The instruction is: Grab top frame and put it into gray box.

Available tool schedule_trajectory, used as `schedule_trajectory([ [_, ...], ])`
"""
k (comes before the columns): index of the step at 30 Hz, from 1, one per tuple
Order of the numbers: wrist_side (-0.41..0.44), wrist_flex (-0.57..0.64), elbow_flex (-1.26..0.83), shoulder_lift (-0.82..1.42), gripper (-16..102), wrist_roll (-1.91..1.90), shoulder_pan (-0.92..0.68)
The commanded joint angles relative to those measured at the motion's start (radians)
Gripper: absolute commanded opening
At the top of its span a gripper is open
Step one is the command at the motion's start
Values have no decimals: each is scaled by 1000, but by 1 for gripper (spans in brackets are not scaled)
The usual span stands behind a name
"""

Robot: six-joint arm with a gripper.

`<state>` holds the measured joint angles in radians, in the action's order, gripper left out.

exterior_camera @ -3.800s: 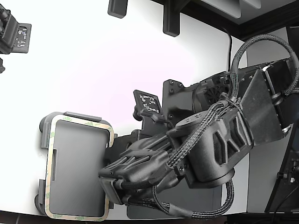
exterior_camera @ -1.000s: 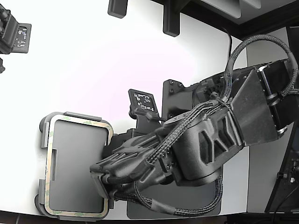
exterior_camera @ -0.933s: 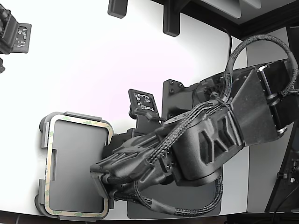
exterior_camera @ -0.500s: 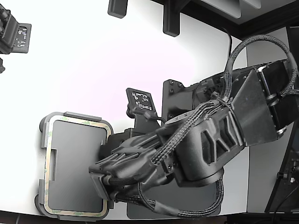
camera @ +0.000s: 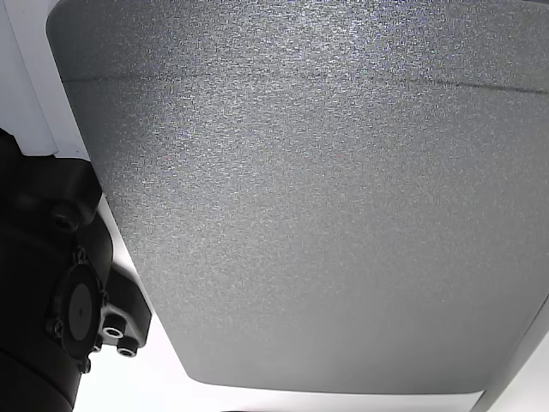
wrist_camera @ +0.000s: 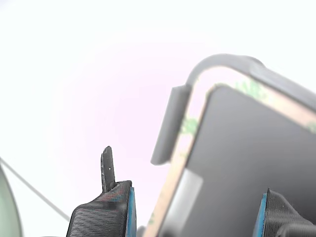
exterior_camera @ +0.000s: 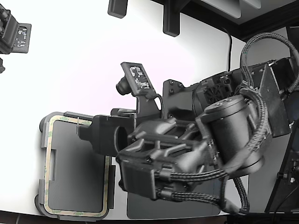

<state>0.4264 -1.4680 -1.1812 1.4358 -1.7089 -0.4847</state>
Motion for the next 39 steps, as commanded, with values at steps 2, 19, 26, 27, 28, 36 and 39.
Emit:
schedule_trajectory([
  [2, 114, 123, -132, 198, 100, 446, 54],
  [19, -295, 511, -1108, 1150, 100, 1506, 486],
  [26, -313, 491, -1345, 1424, 100, 1571, 520],
  [27, -314, 491, -1385, 1473, 100, 1569, 523],
  [28, -316, 486, -1419, 1516, 100, 1571, 523],
  [36, -331, 500, -1457, 1519, 100, 1577, 548],
  [39, -339, 502, -1457, 1519, 100, 1589, 545],
])
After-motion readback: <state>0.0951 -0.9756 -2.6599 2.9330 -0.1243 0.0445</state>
